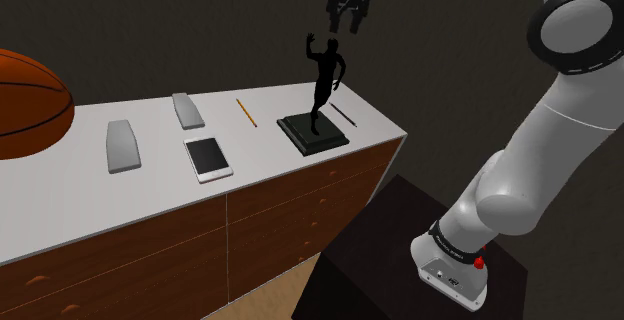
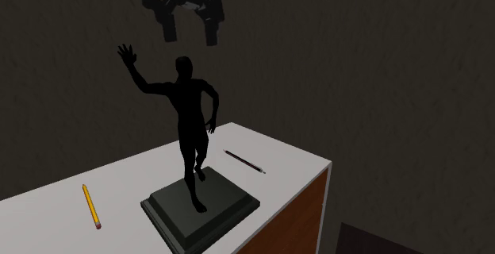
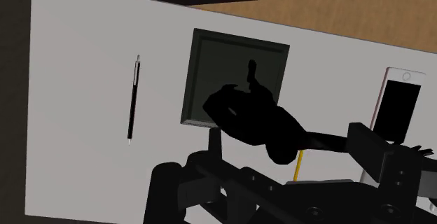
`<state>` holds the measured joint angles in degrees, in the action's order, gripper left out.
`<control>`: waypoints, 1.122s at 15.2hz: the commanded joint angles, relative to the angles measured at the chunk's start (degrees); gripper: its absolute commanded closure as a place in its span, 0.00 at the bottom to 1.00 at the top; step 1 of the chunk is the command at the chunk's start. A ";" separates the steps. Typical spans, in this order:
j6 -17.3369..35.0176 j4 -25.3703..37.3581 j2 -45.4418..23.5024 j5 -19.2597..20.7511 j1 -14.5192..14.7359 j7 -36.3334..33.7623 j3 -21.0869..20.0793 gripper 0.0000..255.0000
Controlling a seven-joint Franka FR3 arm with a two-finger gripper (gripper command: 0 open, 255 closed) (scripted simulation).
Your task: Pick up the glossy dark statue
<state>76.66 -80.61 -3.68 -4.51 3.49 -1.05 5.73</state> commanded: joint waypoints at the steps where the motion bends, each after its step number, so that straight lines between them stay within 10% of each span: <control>1: -5.09 10.55 -7.39 -1.49 -0.18 0.33 -0.03 0.00; 11: 1.34 2.12 -5.65 -1.26 0.06 0.75 -0.22 0.00; 12: 1.28 2.27 -5.74 -1.26 0.04 0.77 -0.21 1.00; 17: 1.26 2.27 -5.72 -1.26 0.05 0.76 -0.21 1.00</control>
<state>77.91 -78.34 -9.38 -5.76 3.54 -0.29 5.52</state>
